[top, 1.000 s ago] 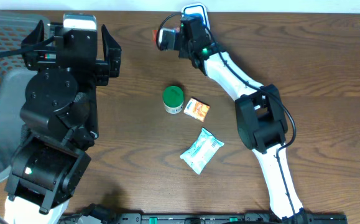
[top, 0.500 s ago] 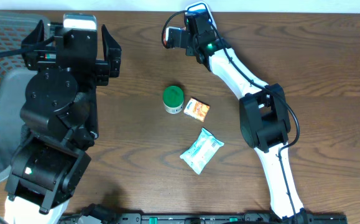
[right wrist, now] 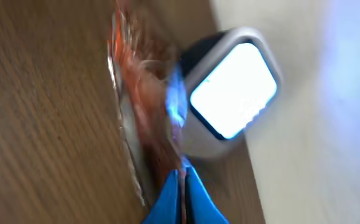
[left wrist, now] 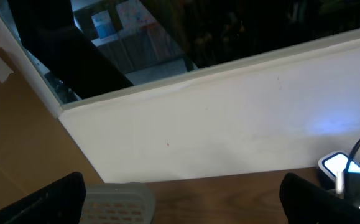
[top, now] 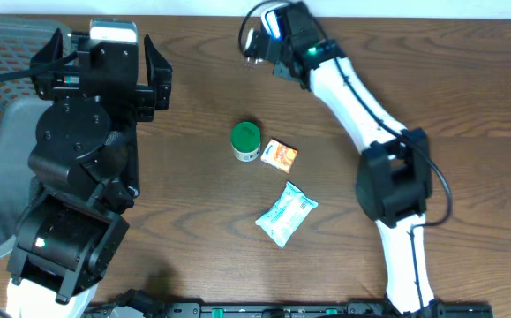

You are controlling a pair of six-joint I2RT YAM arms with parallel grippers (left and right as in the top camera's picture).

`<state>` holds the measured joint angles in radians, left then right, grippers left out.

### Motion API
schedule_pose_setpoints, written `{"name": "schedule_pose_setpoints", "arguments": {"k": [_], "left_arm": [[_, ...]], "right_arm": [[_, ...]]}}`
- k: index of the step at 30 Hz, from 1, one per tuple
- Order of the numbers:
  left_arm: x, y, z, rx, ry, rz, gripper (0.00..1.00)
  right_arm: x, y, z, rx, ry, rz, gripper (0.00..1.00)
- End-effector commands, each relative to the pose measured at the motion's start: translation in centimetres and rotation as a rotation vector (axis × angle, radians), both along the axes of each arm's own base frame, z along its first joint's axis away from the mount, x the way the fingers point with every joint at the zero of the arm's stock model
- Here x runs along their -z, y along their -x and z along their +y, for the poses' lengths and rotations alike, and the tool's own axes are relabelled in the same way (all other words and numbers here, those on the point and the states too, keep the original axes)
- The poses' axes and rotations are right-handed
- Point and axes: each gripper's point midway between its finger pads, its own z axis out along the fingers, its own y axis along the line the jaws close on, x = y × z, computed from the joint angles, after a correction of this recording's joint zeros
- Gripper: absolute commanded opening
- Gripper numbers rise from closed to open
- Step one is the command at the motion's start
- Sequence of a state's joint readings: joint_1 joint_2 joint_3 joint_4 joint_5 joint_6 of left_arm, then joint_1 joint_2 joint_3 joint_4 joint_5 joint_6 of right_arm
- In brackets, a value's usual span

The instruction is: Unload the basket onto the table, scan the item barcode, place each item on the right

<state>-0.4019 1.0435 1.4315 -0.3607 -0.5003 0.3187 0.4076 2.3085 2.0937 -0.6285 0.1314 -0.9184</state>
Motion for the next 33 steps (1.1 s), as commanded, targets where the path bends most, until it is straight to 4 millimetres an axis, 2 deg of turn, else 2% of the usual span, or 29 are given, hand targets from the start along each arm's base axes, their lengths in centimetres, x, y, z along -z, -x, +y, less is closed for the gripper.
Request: {"name": "schedule_pose_setpoints", "arguments": {"k": [1,4,8,11,12,13,14,16,19,20,25,30,33], "left_arm": [[-0.9,0.4,0.4,-0.01,-0.001,-0.02,1.0],[-0.9,0.4,0.4,-0.01,-0.001,-0.02,1.0],[-0.9,0.4,0.4,-0.01,-0.001,-0.02,1.0],[-0.9,0.4,0.4,-0.01,-0.001,-0.02,1.0],[-0.9,0.4,0.4,-0.01,-0.001,-0.02,1.0],[-0.9,0.4,0.4,-0.01,-0.001,-0.02,1.0],[-0.9,0.4,0.4,-0.01,-0.001,-0.02,1.0],[-0.9,0.4,0.4,-0.01,-0.001,-0.02,1.0],[-0.9,0.4,0.4,-0.01,-0.001,-0.02,1.0],[-0.9,0.4,0.4,-0.01,-0.001,-0.02,1.0],[-0.9,0.4,0.4,-0.01,-0.001,-0.02,1.0],[-0.9,0.4,0.4,-0.01,-0.001,-0.02,1.0],[-0.9,0.4,0.4,-0.01,-0.001,-0.02,1.0]], "right_arm": [[-5.7,0.3,-2.0,0.18,-0.218,-0.012,0.01],[-6.2,1.0,-4.9,0.325,-0.31,0.053,0.01],[-5.6,2.5,-9.1,0.521,-0.409,0.171,0.01],[-4.3,4.8,-9.4,0.509,-0.485,0.346,0.01],[-3.9,5.7,-9.3,0.495,-0.487,0.393,0.08],[-2.9,6.8,-9.3,0.485,-0.47,0.454,0.22],[-2.3,7.5,-9.3,0.477,-0.452,0.486,0.45],[-0.7,8.5,-8.9,0.436,-0.4,0.535,0.71],[1.1,8.2,-7.6,0.404,-0.397,0.547,0.95],[1.8,7.8,-7.1,0.408,-0.412,0.547,0.99],[5.3,5.7,-5.6,0.416,-0.44,0.533,0.99],[8.6,5.3,-4.2,0.258,-0.358,0.529,0.87],[9.6,4.7,-3.4,0.219,-0.346,0.504,0.84]]}}
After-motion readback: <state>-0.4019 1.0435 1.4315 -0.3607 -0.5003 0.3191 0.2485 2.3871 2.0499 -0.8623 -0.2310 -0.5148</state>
